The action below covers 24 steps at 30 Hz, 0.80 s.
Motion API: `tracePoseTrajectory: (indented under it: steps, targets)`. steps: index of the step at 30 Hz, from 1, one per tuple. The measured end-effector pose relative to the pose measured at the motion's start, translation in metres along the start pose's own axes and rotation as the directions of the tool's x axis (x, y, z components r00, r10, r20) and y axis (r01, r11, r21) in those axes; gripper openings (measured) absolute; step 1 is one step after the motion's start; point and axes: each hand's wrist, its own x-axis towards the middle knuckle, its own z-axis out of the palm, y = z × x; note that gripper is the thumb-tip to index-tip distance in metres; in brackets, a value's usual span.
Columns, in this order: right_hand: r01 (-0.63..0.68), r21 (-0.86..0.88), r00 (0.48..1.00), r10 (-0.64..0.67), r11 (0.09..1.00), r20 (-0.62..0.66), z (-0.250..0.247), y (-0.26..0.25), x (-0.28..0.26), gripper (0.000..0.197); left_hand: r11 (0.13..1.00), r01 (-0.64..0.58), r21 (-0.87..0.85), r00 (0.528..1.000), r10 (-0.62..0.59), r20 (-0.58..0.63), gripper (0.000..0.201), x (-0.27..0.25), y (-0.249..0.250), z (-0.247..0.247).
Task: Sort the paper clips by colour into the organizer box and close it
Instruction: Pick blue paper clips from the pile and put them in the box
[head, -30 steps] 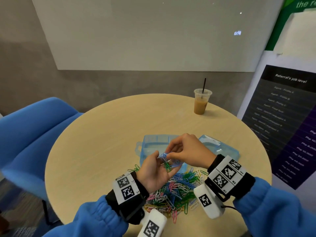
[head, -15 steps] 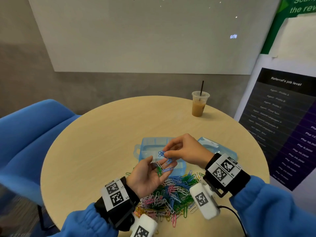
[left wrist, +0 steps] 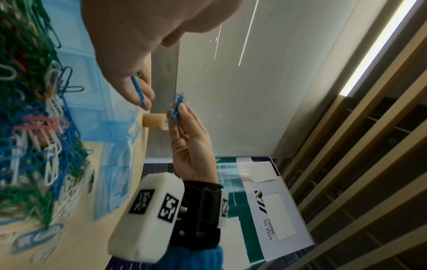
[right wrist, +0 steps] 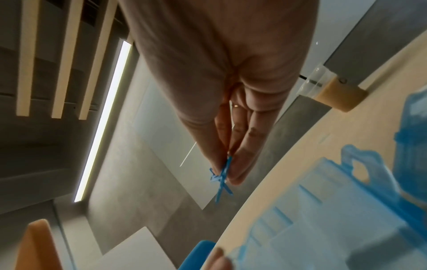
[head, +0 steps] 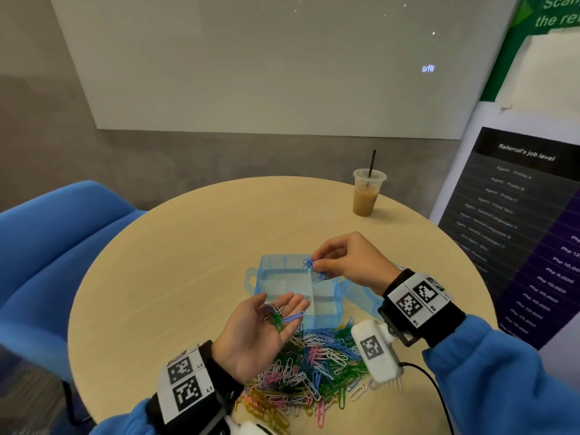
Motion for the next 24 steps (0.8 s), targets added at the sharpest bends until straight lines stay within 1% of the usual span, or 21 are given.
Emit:
tracePoseTrajectory:
  steps: [2,5,8,12,14,15,17,18,20,22,24]
  targets:
    - [-0.013,-0.107,1.000,0.012,0.994,-0.005,-0.002,0.005,0.002,0.005,0.999,-0.034,-0.021,0.999,0.033,-0.013,0.044,-0.001,0.007,0.001]
    - [-0.028,-0.251,1.000,0.027,0.968,-0.010,-0.001,0.016,0.002,0.006,0.998,-0.053,-0.040,0.998,0.052,-0.022,0.045,-0.001,0.015,0.001]
    - [-0.051,-0.333,0.999,0.047,0.942,-0.019,-0.001,0.023,0.000,0.005,0.998,-0.051,-0.038,0.998,0.050,-0.025,0.045,0.000,0.017,0.000]
    - [-0.045,-0.416,0.998,0.027,0.908,-0.049,0.001,0.026,-0.003,0.002,0.999,-0.039,-0.017,0.999,0.038,-0.039,0.045,0.002,0.013,0.002]
    - [-0.027,-0.510,0.998,-0.004,0.860,-0.061,0.003,0.023,-0.006,0.008,0.999,-0.032,-0.013,0.999,0.031,-0.039,0.046,0.002,0.011,0.005]
    - [-0.004,-0.547,0.997,-0.043,0.837,-0.072,0.004,0.019,-0.009,0.010,1.000,-0.027,-0.008,0.999,0.026,-0.032,0.047,0.002,0.009,0.007]
    - [0.100,-0.546,0.985,-0.160,0.832,-0.062,0.008,0.009,-0.016,0.010,1.000,-0.019,0.001,1.000,0.019,-0.020,0.048,0.003,0.007,0.009]
    - [0.169,-0.523,0.976,-0.215,0.835,-0.028,0.010,0.004,-0.021,0.010,1.000,-0.016,0.004,1.000,0.016,-0.016,0.048,0.003,0.005,0.010]
    - [0.291,-0.488,0.955,-0.275,0.823,0.107,0.014,-0.005,-0.029,0.011,1.000,-0.011,0.006,1.000,0.011,-0.007,0.050,0.006,0.004,0.009]
    - [0.358,-0.508,0.932,-0.263,0.784,0.250,0.020,-0.007,-0.035,0.015,1.000,-0.005,0.006,1.000,0.004,0.009,0.053,0.008,0.003,0.008]
    - [0.389,-0.544,0.915,-0.242,0.743,0.323,0.024,-0.004,-0.037,0.020,1.000,-0.002,0.004,1.000,0.002,0.029,0.055,0.010,0.003,0.006]
